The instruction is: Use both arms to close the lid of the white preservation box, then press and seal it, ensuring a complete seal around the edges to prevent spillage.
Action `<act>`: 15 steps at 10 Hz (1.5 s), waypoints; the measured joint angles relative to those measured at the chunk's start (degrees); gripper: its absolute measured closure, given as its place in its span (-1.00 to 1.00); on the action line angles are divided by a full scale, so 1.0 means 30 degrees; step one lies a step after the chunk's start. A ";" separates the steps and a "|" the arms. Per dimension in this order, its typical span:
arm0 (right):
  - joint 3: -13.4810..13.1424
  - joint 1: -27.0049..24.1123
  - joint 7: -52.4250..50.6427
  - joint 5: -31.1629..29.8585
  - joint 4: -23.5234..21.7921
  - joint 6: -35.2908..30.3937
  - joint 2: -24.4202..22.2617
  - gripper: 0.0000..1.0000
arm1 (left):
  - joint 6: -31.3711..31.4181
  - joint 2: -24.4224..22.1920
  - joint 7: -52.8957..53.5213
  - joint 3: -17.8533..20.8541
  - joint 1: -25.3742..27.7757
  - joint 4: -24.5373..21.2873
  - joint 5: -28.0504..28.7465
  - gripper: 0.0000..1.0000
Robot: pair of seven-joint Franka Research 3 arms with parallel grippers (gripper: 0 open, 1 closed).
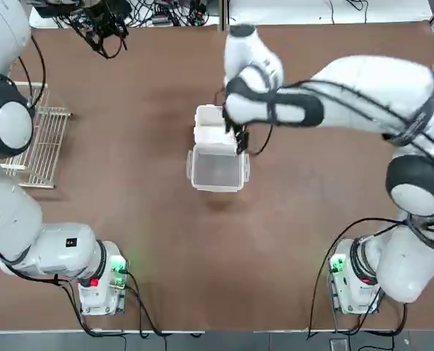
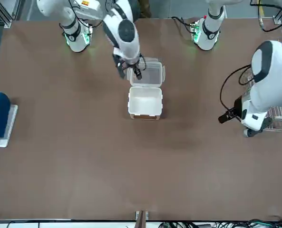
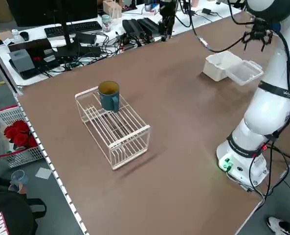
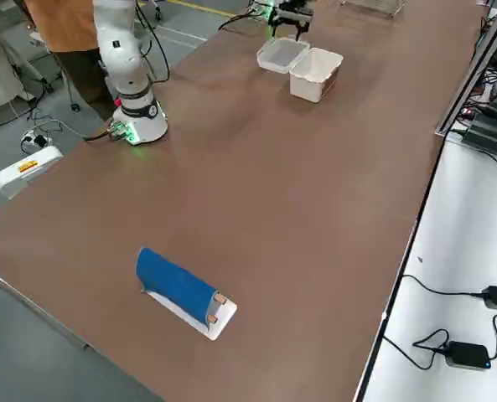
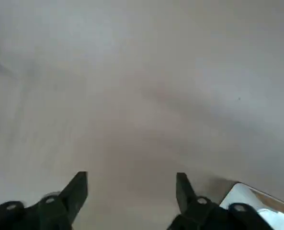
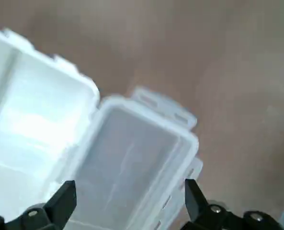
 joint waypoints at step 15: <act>-0.0203 0.3552 0.4617 0.0384 -0.2757 0.5677 0.1132 -0.16 | 0.0231 -0.0328 -0.2145 -0.1096 -0.0229 -0.1061 -0.0001 0.21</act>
